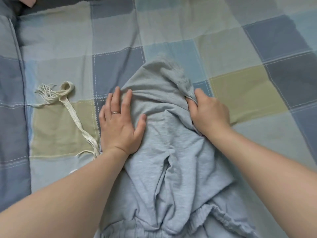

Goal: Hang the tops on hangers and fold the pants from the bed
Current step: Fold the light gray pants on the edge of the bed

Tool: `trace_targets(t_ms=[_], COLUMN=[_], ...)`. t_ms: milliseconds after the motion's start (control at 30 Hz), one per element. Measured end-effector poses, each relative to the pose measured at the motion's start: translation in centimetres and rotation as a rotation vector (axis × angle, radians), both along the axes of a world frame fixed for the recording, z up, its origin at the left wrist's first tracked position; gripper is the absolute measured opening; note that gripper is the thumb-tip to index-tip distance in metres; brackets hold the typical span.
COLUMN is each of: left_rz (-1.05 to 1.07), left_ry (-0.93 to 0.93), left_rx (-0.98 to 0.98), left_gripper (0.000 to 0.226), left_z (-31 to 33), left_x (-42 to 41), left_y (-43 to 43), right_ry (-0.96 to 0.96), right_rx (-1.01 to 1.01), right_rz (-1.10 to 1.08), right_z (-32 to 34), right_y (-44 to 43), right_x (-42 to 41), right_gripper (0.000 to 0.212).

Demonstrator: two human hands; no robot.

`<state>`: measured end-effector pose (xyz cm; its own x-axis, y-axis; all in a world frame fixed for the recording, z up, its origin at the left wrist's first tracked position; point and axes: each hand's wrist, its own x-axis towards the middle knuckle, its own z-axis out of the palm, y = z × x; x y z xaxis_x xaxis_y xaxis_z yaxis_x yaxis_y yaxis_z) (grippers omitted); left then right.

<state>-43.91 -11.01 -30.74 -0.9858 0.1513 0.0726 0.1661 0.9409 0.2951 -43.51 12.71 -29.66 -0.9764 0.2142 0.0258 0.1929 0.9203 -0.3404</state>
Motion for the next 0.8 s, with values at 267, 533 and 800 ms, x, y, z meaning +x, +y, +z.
trace_targets(t_ms=[267, 533, 800], left_rz=[0.033, 0.024, 0.134], left_ry=[0.093, -0.084, -0.555], left_rx=[0.083, 0.308, 0.352], left_gripper=[0.058, 0.016, 0.017], left_z=[0.2, 1.4, 6.3], left_x=[0.7, 13.9, 35.2], left_y=[0.4, -2.5, -8.7], right_ry=[-0.060, -0.230, -0.613], right_rx=[-0.103, -0.275, -0.356], right_rz=[-0.140, -0.242, -0.256], right_z=[0.0, 1.6, 8.1], right_y=[-2.6, -5.7, -11.5], right_x=[6.9, 19.1, 38.5], right_gripper=[0.025, 0.019, 0.030])
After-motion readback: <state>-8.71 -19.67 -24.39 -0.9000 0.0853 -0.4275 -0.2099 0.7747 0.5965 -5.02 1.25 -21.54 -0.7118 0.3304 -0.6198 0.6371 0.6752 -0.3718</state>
